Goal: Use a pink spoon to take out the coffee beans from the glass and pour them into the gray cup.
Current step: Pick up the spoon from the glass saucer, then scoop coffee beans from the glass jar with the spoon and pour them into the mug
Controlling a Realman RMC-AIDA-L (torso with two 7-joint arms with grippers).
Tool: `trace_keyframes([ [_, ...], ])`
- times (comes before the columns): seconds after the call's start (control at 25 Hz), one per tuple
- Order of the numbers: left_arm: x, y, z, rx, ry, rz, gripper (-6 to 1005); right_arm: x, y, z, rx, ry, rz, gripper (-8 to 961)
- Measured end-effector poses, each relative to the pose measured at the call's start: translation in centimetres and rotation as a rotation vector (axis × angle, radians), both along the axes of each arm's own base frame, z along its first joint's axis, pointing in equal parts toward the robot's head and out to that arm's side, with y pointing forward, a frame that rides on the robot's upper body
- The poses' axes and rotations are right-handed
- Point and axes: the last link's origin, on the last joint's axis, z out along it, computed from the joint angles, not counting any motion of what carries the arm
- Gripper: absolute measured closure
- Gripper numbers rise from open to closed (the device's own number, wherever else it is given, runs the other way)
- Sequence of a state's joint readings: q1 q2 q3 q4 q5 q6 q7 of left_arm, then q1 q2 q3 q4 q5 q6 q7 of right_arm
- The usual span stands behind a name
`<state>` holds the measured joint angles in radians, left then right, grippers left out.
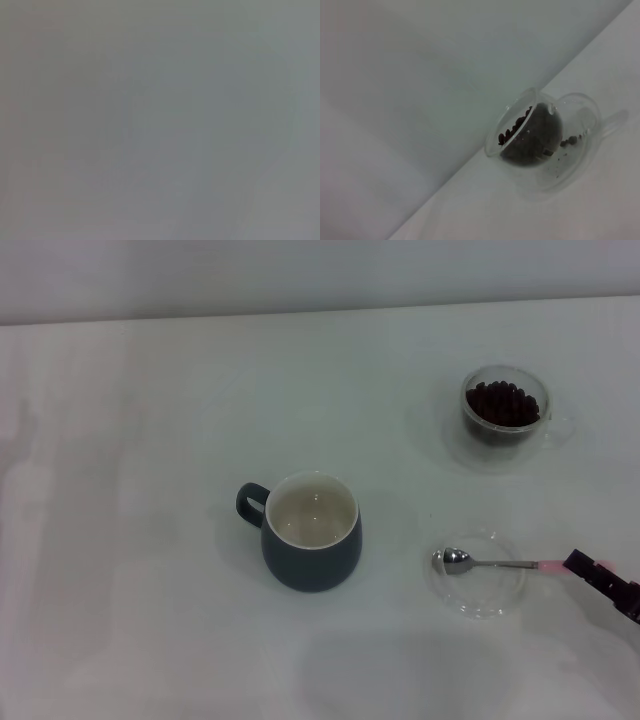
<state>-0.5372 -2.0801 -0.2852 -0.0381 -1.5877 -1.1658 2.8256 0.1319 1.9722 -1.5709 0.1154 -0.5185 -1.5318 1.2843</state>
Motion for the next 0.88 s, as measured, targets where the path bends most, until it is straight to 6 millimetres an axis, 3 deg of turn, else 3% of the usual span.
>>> trace_keyframes([
  [0.56,-0.1,0.0,0.1,0.003,-0.001,0.003,194,-1.1,0.4,3.0,0.077,0.059,0.115,800],
  [0.72,-0.1,0.0,0.1,0.005,-0.002,0.004,195,-2.0,1.9,3.7,0.113,0.073,0.184,799],
  [0.88,-0.1,0.0,0.2,0.006,0.000,0.004,196,-3.4,4.7,5.6,0.219,0.096,0.269,799],
])
